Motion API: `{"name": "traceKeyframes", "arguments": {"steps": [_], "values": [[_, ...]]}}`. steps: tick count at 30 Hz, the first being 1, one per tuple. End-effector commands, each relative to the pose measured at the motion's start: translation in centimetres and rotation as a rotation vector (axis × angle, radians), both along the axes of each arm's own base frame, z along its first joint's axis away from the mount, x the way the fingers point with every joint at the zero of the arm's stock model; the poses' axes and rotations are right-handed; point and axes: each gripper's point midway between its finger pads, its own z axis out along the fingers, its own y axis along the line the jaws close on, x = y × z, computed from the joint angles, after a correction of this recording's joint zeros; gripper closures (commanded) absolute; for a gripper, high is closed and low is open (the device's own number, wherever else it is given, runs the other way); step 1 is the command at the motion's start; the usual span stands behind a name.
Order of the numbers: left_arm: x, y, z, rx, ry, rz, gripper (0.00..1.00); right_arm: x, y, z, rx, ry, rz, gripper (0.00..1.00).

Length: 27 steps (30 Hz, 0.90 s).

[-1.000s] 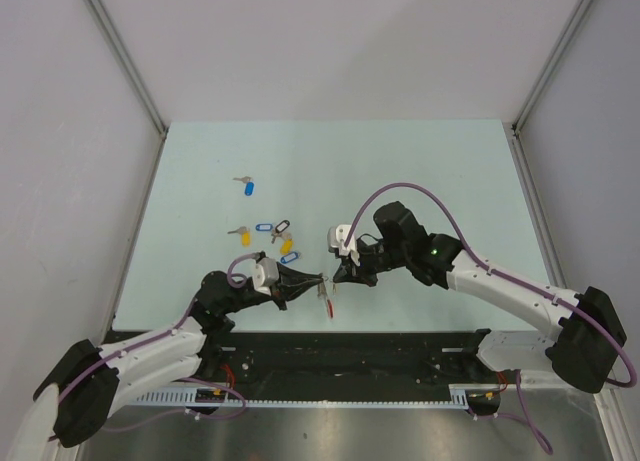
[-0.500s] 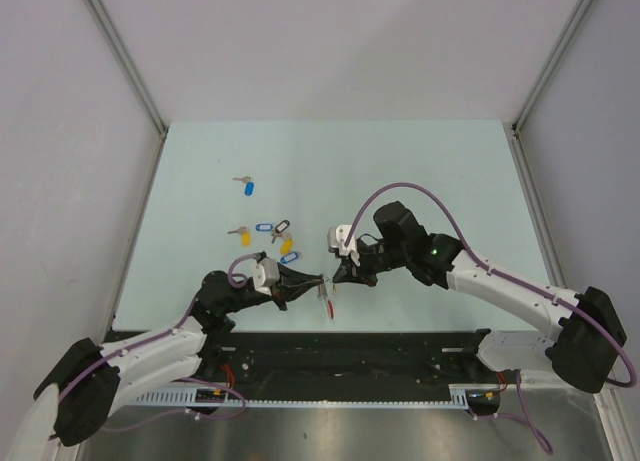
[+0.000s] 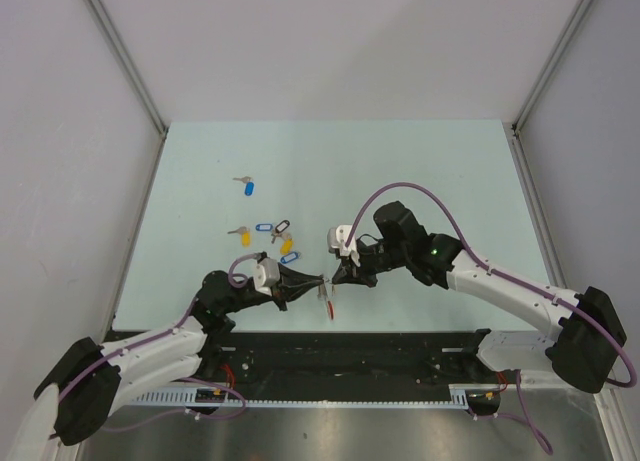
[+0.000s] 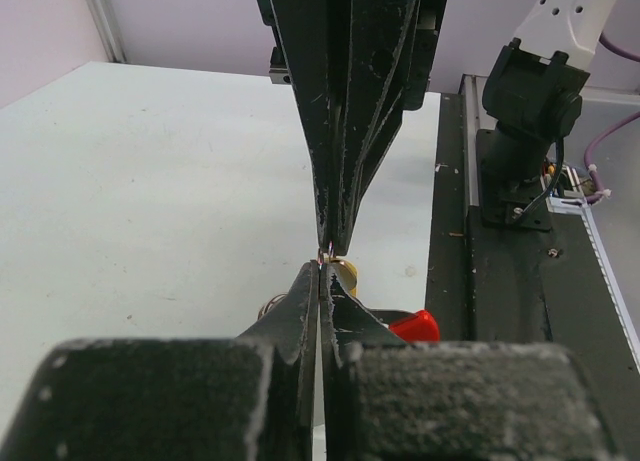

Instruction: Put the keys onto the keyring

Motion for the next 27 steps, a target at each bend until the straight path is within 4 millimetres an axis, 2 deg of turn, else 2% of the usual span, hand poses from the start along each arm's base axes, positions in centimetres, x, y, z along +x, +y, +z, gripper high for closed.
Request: {"name": "traceKeyframes", "arguments": {"steps": [1,12,27], "values": [[-0.2,-0.1,2.2,-0.056,-0.053,-0.022,1.0,0.0,1.0,2.8,0.075,-0.046,0.034,1.0],[-0.1,0.1,2.4,-0.07,-0.057,-0.004,1.0,0.7,0.3,1.3,0.011,-0.038,-0.012,1.0],[-0.6,-0.2,2.4,-0.066,-0.054,-0.044,1.0,0.3,0.7,2.3,0.053,-0.043,0.013,1.0]]}}
